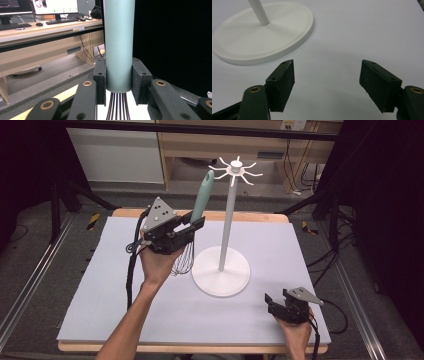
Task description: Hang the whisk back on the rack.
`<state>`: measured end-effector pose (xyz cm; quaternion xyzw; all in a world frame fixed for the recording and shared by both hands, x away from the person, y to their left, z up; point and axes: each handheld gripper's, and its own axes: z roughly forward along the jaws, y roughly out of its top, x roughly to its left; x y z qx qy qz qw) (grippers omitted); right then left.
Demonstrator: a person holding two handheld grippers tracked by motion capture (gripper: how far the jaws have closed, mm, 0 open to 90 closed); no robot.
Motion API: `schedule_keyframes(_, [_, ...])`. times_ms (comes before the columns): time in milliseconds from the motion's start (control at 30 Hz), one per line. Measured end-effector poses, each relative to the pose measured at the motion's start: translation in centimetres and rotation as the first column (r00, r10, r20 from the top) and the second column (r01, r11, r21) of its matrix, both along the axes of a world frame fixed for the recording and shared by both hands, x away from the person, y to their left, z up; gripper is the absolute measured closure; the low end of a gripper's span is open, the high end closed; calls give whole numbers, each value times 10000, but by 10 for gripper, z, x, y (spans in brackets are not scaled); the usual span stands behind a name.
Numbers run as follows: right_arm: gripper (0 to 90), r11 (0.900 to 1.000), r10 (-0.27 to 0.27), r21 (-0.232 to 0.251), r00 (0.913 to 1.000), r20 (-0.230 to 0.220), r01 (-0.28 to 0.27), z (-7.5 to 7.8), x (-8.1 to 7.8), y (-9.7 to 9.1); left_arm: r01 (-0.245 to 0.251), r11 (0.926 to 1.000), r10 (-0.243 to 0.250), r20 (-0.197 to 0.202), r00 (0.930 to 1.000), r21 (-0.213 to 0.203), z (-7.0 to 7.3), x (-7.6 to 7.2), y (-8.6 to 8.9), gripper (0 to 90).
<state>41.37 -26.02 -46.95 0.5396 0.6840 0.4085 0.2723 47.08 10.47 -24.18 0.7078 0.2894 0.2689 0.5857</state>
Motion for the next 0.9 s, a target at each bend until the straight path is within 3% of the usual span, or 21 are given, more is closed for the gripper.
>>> schedule_keyframes(533, [284, 10000, -1, -22, 10000, -19, 1, 0, 0, 0, 56, 9998, -54, -81, 10000, 179, -4, 9, -12, 684])
schedule_keyframes(900, [284, 10000, 12, -10, 10000, -32, -12, 0, 0, 0, 73, 9999, -71, -161, 9998, 80, -8, 14, -20, 683])
